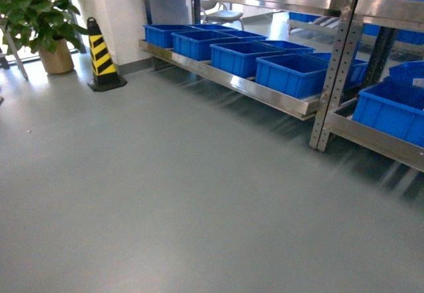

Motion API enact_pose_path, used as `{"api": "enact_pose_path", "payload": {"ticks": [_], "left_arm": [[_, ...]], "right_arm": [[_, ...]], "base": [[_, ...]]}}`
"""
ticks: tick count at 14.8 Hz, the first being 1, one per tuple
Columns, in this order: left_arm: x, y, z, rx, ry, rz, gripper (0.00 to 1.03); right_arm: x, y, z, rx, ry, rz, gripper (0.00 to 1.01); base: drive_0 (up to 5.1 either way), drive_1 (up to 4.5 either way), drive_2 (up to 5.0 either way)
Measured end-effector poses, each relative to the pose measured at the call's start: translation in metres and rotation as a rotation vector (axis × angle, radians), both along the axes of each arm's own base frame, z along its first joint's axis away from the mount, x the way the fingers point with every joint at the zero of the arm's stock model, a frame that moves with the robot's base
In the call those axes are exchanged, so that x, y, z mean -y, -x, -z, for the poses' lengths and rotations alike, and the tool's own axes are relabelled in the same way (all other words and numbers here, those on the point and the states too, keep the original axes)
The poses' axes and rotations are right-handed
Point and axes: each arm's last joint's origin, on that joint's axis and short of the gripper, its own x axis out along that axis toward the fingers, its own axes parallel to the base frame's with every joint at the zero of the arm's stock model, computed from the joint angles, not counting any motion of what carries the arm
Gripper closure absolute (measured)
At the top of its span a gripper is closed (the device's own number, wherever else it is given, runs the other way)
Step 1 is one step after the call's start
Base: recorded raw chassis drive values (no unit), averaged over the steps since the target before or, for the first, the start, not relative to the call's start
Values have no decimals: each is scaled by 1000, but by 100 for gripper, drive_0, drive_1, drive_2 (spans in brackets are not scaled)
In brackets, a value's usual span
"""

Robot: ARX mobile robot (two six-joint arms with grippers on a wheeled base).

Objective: Sort blue parts and orange caps into right shelf containers

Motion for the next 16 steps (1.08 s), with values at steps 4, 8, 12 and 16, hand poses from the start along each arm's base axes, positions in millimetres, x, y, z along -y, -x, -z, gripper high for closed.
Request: {"api": "enact_pose_path", "payload": {"ticks": [4,8,12,16], "left_arm": [[0,0,0,0,0,0,58],[0,0,0,0,0,1,58],[0,0,0,0,0,0,58],[0,0,0,0,0,0,58]], "right_arm": [[0,0,0,0,0,0,58],[0,0,0,0,0,0,58],[0,0,0,0,0,0,58],[0,0,0,0,0,0,58]], "base": [[-156,-156,-156],[-160,-160,-160],[-163,-163,-163],[-163,-163,-163]]}}
